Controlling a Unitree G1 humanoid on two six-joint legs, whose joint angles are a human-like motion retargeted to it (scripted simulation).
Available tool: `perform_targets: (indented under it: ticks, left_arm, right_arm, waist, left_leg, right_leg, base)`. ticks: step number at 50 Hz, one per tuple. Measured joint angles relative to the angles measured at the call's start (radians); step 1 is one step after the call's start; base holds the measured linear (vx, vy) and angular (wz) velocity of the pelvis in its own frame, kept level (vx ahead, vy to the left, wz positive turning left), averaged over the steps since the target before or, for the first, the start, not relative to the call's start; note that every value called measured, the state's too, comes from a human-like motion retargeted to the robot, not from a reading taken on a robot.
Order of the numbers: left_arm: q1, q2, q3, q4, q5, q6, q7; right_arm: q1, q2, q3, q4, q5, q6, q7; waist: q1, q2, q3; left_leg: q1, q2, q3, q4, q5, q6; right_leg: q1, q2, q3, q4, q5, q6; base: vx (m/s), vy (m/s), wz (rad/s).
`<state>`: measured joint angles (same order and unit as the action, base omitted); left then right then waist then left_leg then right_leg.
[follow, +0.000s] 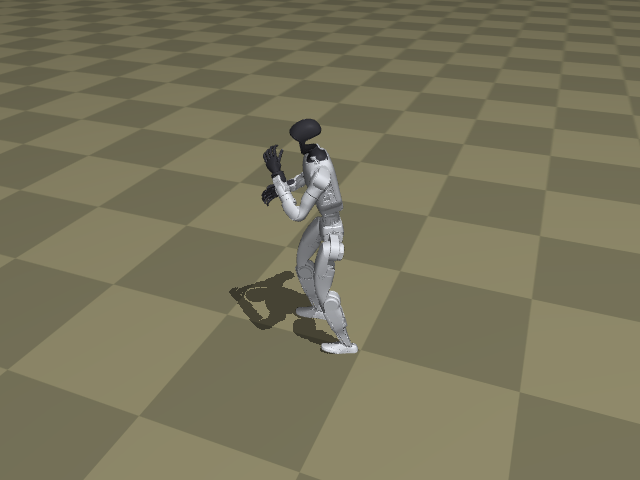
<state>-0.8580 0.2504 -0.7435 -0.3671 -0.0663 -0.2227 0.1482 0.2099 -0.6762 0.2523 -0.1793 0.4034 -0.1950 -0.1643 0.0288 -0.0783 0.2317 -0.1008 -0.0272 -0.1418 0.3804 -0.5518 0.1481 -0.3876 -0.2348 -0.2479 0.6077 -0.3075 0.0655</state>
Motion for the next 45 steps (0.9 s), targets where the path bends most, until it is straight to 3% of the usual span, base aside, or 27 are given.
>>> perform_targets:
  ticks: [3, 5, 9, 12, 16, 18, 20, 23, 25, 28, 33, 37, 39, 40, 43, 45]
  left_arm:
    - [0.226, 0.151, 0.061, -0.011, -0.015, 0.005, -0.024]
    - [0.434, 0.259, 0.127, -0.024, -0.058, -0.006, -0.038]
    - [0.868, 0.401, 0.343, -0.019, -0.168, -0.036, -0.086]
    - [1.145, 0.439, 0.529, 0.001, -0.239, -0.048, -0.143]
    - [1.327, 0.418, 0.743, 0.039, -0.287, -0.006, -0.265]
    - [1.331, 0.357, 0.813, 0.063, -0.238, 0.008, -0.302]
    - [1.299, 0.262, 0.852, 0.086, -0.155, 0.016, -0.292]
    - [1.205, 0.146, 0.831, 0.099, -0.075, 0.053, -0.234]
    - [1.122, 0.138, 0.778, 0.086, -0.049, 0.062, -0.199]
    - [0.985, 0.226, 0.674, 0.038, -0.023, 0.041, -0.184]
    - [0.836, 0.277, 0.571, -0.072, 0.001, 0.022, -0.152]
    - [0.756, 0.198, 0.517, -0.068, -0.021, 0.008, -0.076]
    - [0.708, 0.145, 0.488, -0.037, 0.014, -0.003, -0.021]
    - [0.679, 0.119, 0.470, -0.020, 0.042, -0.009, 0.012]
    - [0.615, 0.069, 0.413, 0.006, 0.039, -0.038, 0.069]
    - [0.589, 0.063, 0.375, 0.013, -0.049, -0.030, 0.070]
  right_arm:
    - [-0.123, 0.110, -0.005, -0.022, -0.034, -0.016, -0.025]
    - [-0.202, 0.211, 0.003, -0.039, -0.052, -0.036, -0.048]
    - [-0.366, 0.371, 0.033, -0.059, -0.105, -0.074, -0.110]
    - [-0.530, 0.425, 0.086, -0.027, -0.151, -0.081, -0.125]
    - [-0.828, 0.406, 0.178, 0.081, -0.289, -0.051, -0.108]
    - [-0.979, 0.370, 0.235, 0.177, -0.409, -0.036, -0.121]
    - [-1.091, 0.337, 0.302, 0.319, -0.512, -0.013, -0.151]
    - [-1.105, 0.336, 0.330, 0.514, -0.538, 0.049, -0.143]
    - [-1.004, 0.337, 0.275, 0.541, -0.475, 0.058, -0.148]
    - [-0.681, 0.314, 0.108, 0.411, -0.321, 0.025, -0.157]
    - [-0.179, 0.284, -0.049, 0.310, -0.178, 0.055, -0.022]
    - [0.096, 0.313, -0.140, 0.295, -0.117, 0.060, -0.049]
    - [0.193, 0.345, -0.185, 0.266, -0.086, 0.024, -0.104]
    - [0.232, 0.361, -0.206, 0.249, -0.071, 0.002, -0.131]
    - [0.245, 0.407, -0.226, 0.232, -0.049, -0.055, -0.197]
    - [0.182, 0.422, -0.201, 0.257, -0.059, -0.042, -0.245]
  waist:
    - [0.068, 0.015, -0.042]
    - [0.124, 0.009, -0.087]
    - [0.256, -0.007, -0.168]
    - [0.358, -0.008, -0.185]
    - [0.454, 0.022, -0.100]
    - [0.482, 0.060, -0.032]
    - [0.491, 0.081, 0.029]
    - [0.445, 0.034, 0.079]
    - [0.398, -0.010, 0.086]
    - [0.350, -0.059, 0.052]
    - [0.180, -0.082, -0.066]
    - [0.043, 0.001, -0.138]
    - [0.018, 0.085, -0.143]
    - [0.013, 0.130, -0.140]
    - [-0.031, 0.200, -0.105]
    - [-0.080, 0.197, -0.078]
  left_leg:
    - [-0.016, 0.000, 0.056, -0.106, 0.123, -0.002]
    - [-0.010, -0.002, 0.092, -0.225, 0.227, -0.007]
    - [-0.079, -0.014, 0.160, -0.315, 0.382, -0.046]
    - [-0.142, -0.034, 0.215, -0.349, 0.454, -0.077]
    - [-0.263, -0.085, 0.244, -0.348, 0.525, -0.095]
    - [-0.332, -0.088, 0.221, -0.312, 0.501, -0.105]
    - [-0.384, -0.081, 0.189, -0.254, 0.425, -0.105]
    - [-0.426, -0.088, 0.180, -0.086, 0.332, -0.053]
    - [-0.425, -0.090, 0.200, 0.053, 0.270, -0.025]
    - [-0.347, -0.049, 0.245, 0.166, 0.196, -0.040]
    - [-0.157, 0.089, 0.426, 0.147, 0.177, -0.132]
    - [-0.051, 0.238, 0.720, 0.152, 0.231, -0.238]
    - [-0.018, 0.272, 0.746, 0.118, 0.197, -0.286]
    - [-0.010, 0.275, 0.716, 0.093, 0.154, -0.305]
    - [-0.052, 0.222, 0.458, 0.131, -0.011, -0.287]
    - [-0.082, 0.141, 0.294, 0.165, -0.051, -0.181]
  right_leg:
    - [0.049, 0.032, -0.028, 0.195, -0.069, -0.070]
    - [0.119, 0.073, -0.031, 0.232, -0.077, -0.079]
    - [0.276, 0.203, 0.080, 0.147, 0.029, -0.017]
    - [0.400, 0.278, 0.259, -0.030, 0.111, 0.030]
    - [0.472, 0.226, 0.382, -0.291, -0.147, -0.013]
    - [0.425, 0.203, 0.369, -0.311, -0.242, -0.018]
    - [0.338, 0.190, 0.352, -0.272, -0.267, -0.008]
    - [0.220, 0.146, 0.300, -0.260, -0.213, 0.005]
    - [0.190, 0.105, 0.230, -0.324, -0.152, 0.010]
    - [0.200, 0.061, 0.074, -0.473, -0.038, 0.037]
    - [0.229, -0.018, -0.292, -0.599, 0.052, 0.113]
    - [0.271, -0.115, -0.626, -0.521, 0.033, 0.114]
    - [0.302, -0.157, -0.720, -0.410, -0.031, 0.092]
    - [0.310, -0.179, -0.730, -0.334, -0.080, 0.083]
    - [0.240, -0.219, -0.437, -0.082, -0.235, 0.078]
    - [0.168, -0.184, -0.158, 0.021, -0.273, 0.080]
  base:
    - [-0.64, 0.34, -0.89]
    - [-0.61, 0.26, -1.11]
    - [-0.69, 0.18, -1.12]
    - [-0.85, 0.13, -1.10]
    - [-1.08, 0.09, -0.56]
    - [-1.17, 0.06, -0.18]
    - [-1.10, 0.01, 0.12]
    - [-0.92, -0.04, 1.05]
    - [-0.69, -0.03, 2.04]
    - [-0.51, 0.06, 2.66]
    - [-0.35, 0.29, 3.65]
    - [-0.21, 0.59, 4.31]
    - [-0.10, 0.74, 3.93]
    - [-0.05, 0.75, 3.81]
    - [0.02, 0.65, 4.15]
    - [0.09, 0.43, 4.37]
